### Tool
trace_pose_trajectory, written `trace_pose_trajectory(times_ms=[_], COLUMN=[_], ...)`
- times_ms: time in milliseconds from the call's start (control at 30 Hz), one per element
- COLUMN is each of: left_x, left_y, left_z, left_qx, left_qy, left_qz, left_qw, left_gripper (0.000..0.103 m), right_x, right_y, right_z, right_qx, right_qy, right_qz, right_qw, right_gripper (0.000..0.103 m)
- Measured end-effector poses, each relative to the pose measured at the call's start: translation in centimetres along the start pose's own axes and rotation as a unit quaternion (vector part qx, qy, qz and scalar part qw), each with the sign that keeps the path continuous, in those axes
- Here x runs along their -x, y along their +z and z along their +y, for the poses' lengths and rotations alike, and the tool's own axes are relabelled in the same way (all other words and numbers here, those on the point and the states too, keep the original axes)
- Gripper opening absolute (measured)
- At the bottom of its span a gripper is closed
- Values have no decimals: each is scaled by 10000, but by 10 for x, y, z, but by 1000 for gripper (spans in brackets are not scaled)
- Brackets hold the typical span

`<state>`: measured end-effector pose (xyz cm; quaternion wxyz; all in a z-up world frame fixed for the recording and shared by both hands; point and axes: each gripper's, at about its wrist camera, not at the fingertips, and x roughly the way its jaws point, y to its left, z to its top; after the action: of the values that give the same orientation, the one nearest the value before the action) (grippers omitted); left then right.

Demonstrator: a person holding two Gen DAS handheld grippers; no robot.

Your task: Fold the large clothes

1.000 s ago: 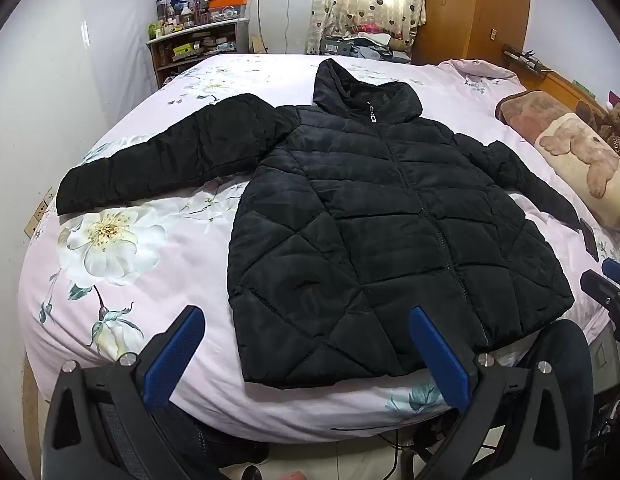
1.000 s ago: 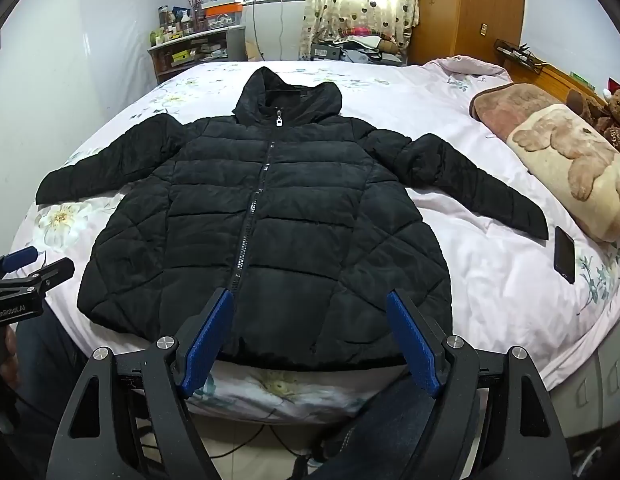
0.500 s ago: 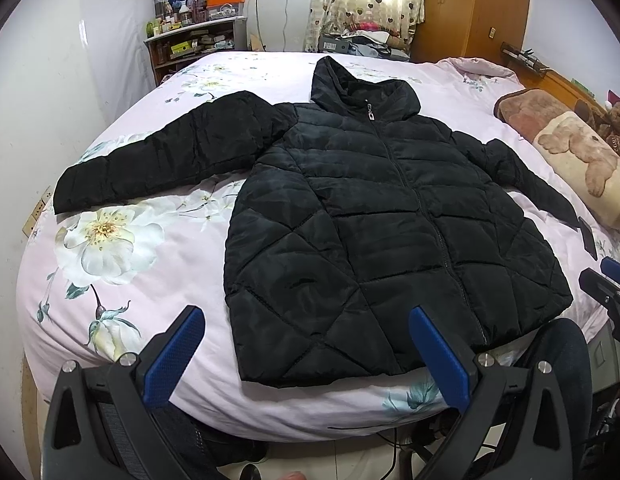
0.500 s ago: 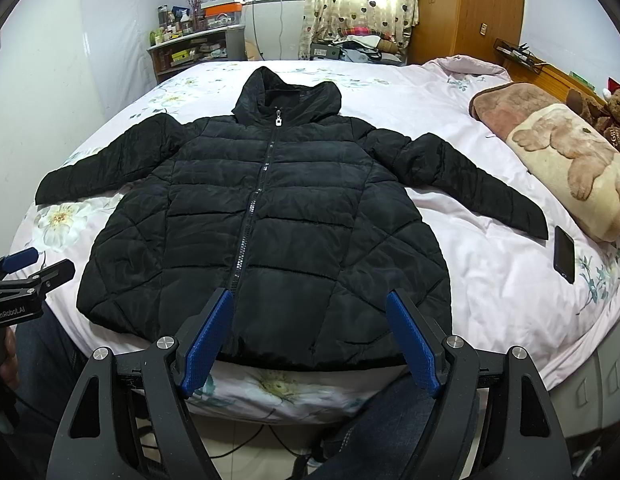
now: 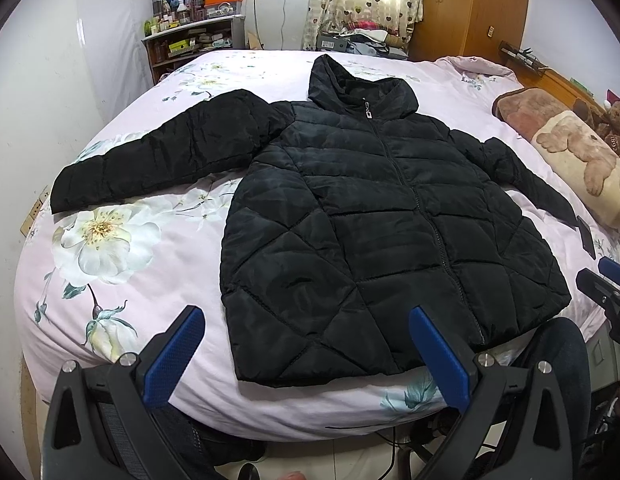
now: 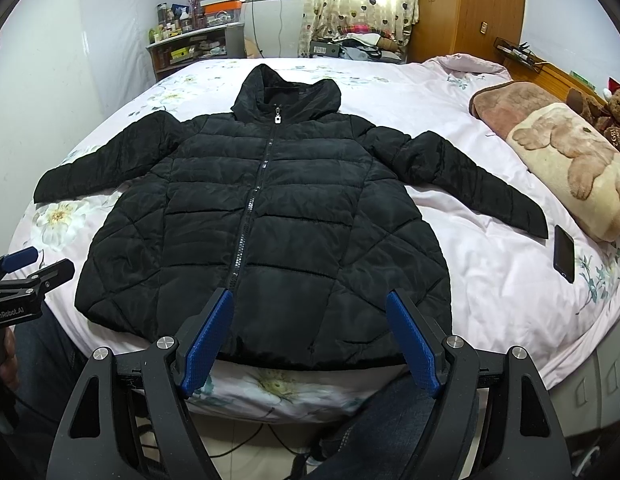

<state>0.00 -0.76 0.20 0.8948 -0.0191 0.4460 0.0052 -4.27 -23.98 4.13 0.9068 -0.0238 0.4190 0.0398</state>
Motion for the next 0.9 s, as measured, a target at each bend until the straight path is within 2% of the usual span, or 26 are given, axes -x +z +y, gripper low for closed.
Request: trace_pose_trajectory(times_ms=[900], left_x=[-1], left_y=[-1], left_z=[0], left_qx=[8], left_qy=[-16], left_qz=[33], left_qw=[10000], left_gripper=[103], right_x=[-2], right_y=[-1], right_z=[0], right_qx=[2], right_qy=[-14], right_qz=[18], right_qw=[10000], right_gripper=[79])
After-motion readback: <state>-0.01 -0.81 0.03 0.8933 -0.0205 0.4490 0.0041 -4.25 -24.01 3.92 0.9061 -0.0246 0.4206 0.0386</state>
